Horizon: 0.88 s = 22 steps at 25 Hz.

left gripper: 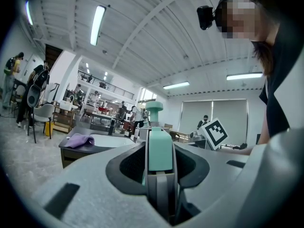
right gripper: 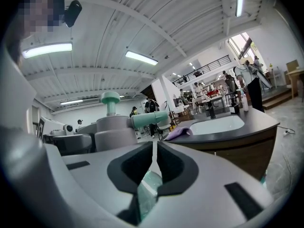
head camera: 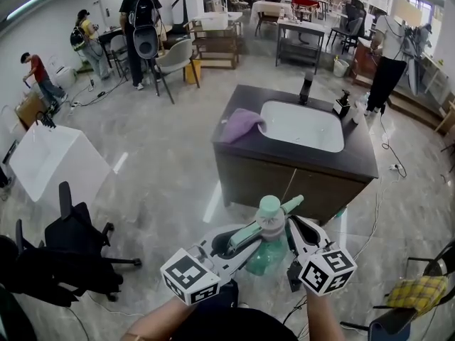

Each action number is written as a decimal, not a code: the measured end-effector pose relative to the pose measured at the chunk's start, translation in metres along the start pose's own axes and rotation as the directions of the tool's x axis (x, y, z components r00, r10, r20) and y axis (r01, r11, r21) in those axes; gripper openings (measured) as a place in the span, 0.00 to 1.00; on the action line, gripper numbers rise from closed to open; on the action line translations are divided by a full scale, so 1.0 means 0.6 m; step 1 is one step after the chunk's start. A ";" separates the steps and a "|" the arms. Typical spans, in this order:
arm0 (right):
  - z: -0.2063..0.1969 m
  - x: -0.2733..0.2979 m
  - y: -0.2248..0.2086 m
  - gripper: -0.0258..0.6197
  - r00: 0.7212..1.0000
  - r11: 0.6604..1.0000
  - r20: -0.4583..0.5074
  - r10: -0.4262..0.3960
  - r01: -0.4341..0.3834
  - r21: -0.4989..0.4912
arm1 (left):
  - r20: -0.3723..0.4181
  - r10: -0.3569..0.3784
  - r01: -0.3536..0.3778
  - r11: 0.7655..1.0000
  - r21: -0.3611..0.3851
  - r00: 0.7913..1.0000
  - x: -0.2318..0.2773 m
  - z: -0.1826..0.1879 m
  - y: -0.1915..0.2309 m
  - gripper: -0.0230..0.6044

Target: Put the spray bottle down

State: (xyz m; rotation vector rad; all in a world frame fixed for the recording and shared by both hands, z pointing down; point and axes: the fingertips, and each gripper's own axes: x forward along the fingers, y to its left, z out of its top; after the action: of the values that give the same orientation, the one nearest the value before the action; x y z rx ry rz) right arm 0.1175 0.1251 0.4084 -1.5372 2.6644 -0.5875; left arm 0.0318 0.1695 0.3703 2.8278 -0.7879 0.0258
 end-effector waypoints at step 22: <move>0.055 0.161 -0.052 0.05 1.000 1.000 -0.022 -0.012 0.012 -0.007 | -0.007 -0.026 0.026 1.000 -0.002 1.000 0.066 0.047 0.156 0.22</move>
State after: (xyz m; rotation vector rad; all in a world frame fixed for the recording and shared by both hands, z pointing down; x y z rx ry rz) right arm 0.0995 0.0198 0.4051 -1.5591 2.6775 -0.6004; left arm 0.0166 0.0651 0.3636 2.8346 -0.7493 0.0308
